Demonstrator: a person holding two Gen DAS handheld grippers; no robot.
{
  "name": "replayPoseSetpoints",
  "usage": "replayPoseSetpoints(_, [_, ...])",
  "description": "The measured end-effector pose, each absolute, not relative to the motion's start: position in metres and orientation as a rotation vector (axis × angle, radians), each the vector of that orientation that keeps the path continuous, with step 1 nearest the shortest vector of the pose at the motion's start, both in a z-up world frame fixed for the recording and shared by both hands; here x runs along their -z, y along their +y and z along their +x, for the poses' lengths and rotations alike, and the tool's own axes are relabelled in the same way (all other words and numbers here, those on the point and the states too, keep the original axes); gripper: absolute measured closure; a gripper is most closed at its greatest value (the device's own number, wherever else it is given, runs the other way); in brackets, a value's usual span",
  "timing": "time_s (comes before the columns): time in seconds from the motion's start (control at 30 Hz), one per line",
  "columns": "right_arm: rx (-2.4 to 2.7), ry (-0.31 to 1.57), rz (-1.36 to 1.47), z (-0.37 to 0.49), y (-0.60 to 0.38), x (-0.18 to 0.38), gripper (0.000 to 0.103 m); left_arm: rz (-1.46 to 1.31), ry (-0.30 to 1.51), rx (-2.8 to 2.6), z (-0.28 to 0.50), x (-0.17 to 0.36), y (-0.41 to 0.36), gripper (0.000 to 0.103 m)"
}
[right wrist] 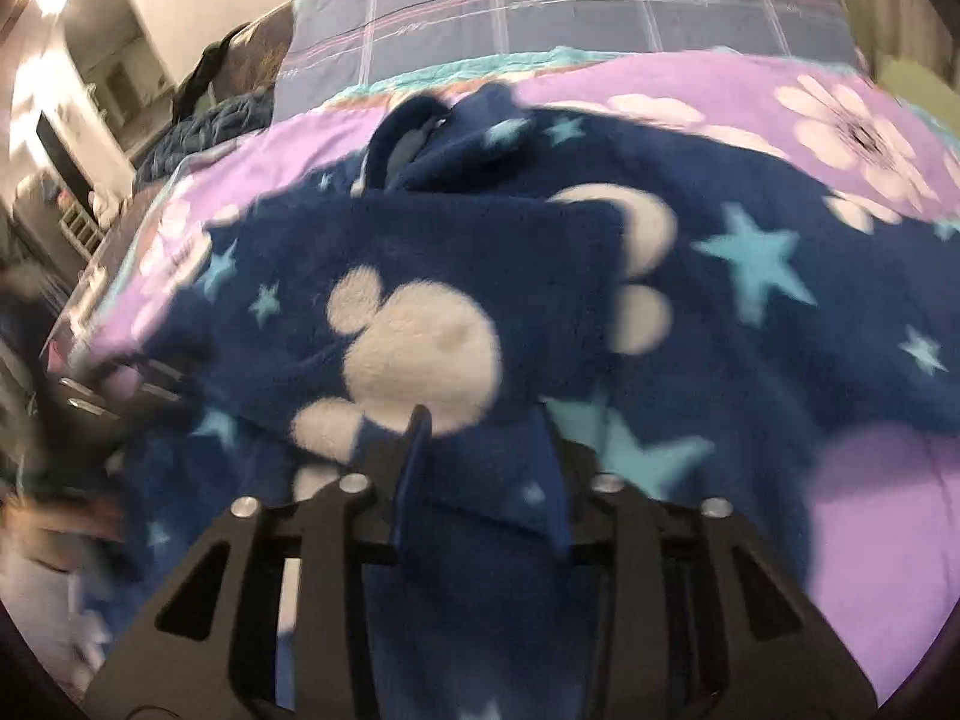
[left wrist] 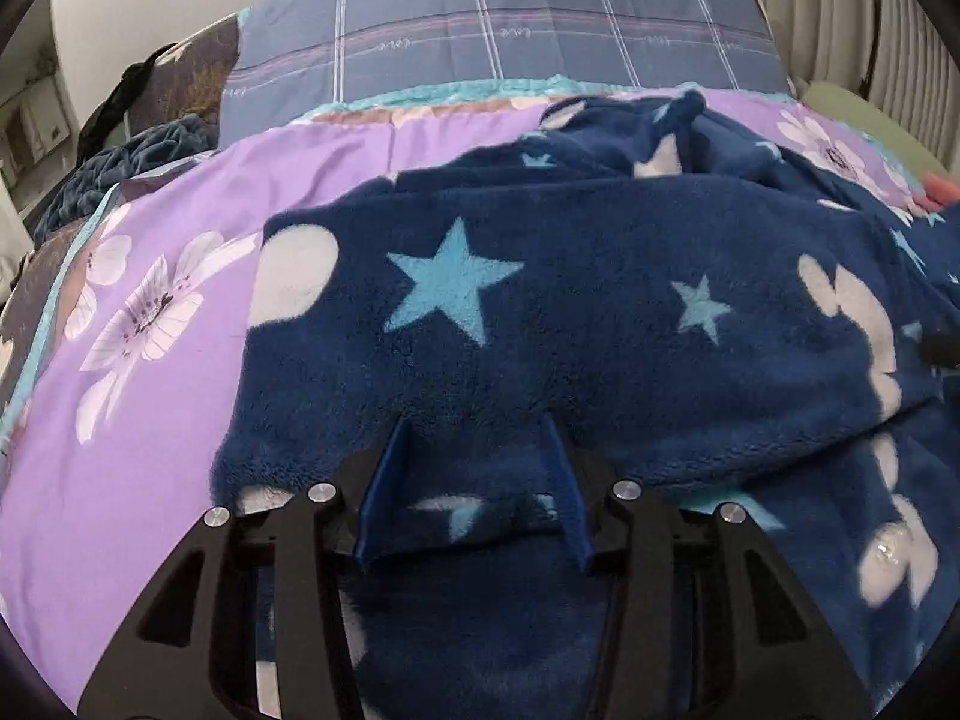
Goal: Fold small clothes
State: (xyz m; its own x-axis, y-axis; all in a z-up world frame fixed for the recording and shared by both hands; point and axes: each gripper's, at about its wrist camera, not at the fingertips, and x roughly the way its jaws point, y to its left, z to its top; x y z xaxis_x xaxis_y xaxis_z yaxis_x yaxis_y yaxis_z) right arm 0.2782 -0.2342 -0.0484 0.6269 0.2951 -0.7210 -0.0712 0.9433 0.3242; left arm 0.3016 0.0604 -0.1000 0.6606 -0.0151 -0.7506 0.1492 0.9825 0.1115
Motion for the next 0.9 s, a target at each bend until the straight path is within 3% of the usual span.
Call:
replayPoseSetpoints(0.23, [0.259,0.487,0.513,0.200,-0.423,-0.039,0.083,0.180,0.845,0.094,0.298,0.100,0.059,0.052])
replayPoseSetpoints(0.4, [0.475,0.429,0.771,0.157,-0.534,-0.023,0.078,0.219,0.836,0.073,0.298,0.102,0.056,0.052])
replayPoseSetpoints(0.6, [0.396,0.448,1.023,0.163,-0.566,0.023,0.067,0.212,0.833,0.074,0.296,0.101,0.056,0.052])
replayPoseSetpoints(0.77, [0.414,0.436,1.052,0.182,-0.569,0.027,0.061,0.206,0.834,0.076,0.296,0.101,0.057,0.051])
replayPoseSetpoints(0.8, [0.440,0.427,1.048,0.180,-0.571,0.024,0.069,0.206,0.834,0.076,0.296,0.100,0.057,0.051])
replayPoseSetpoints(0.83, [0.470,0.413,1.035,0.181,-0.572,0.018,0.089,0.206,0.834,0.076,0.296,0.100,0.057,0.051])
replayPoseSetpoints(0.9, [0.496,0.372,0.934,0.178,-0.558,-0.001,0.094,0.206,0.834,0.076,0.296,0.100,0.057,0.051])
